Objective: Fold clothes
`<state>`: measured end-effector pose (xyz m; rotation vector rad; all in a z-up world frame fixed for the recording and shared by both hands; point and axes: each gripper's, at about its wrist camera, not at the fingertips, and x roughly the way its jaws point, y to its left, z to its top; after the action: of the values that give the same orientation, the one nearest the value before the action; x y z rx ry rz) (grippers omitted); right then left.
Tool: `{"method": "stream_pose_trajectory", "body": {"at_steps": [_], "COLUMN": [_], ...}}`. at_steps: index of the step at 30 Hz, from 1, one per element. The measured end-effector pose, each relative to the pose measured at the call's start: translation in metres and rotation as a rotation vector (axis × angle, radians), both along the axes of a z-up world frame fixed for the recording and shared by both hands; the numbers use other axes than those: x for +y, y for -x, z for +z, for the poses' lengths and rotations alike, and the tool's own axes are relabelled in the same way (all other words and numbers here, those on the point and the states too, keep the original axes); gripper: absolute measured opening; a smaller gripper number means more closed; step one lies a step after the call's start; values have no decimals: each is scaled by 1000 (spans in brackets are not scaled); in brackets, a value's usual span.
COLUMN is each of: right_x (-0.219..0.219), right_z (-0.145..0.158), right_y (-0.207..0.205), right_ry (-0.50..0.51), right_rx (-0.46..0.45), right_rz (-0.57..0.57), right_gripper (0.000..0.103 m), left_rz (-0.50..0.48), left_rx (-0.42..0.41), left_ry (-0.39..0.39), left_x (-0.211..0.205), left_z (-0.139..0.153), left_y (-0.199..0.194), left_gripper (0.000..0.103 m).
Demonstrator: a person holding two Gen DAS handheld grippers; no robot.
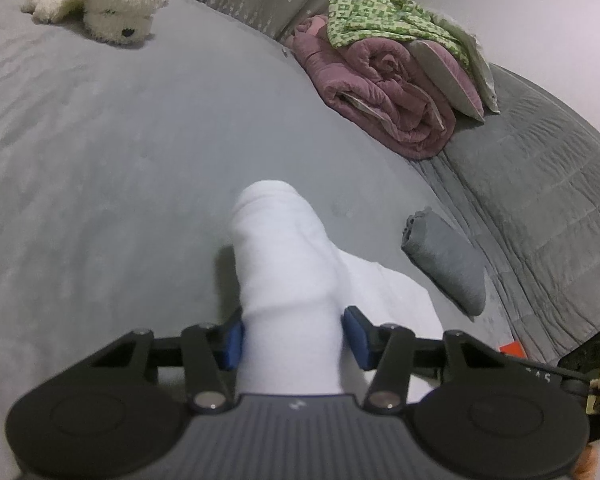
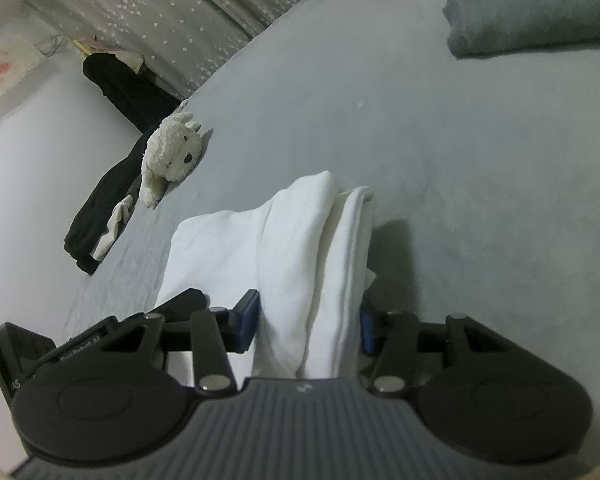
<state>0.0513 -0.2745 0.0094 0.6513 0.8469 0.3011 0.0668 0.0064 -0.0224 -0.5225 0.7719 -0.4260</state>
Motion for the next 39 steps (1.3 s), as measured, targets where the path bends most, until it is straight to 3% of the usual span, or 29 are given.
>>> {"method": "stream_pose_trajectory", "body": {"at_steps": [22, 39], "right_x": [-11, -45], "right_z": [42, 81], "right_y": [29, -8], "right_ry": [-35, -47], "right_rx": [-122, -218], "right_rz": [-53, -106], "right_gripper": [50, 50], "left_rz": [7, -6], "left_rx": [-106, -158], "left_ry": [28, 65], "left_x": [-19, -64], "left_z": [50, 96], "left_y": [29, -18], "left_gripper": [47, 46]}}
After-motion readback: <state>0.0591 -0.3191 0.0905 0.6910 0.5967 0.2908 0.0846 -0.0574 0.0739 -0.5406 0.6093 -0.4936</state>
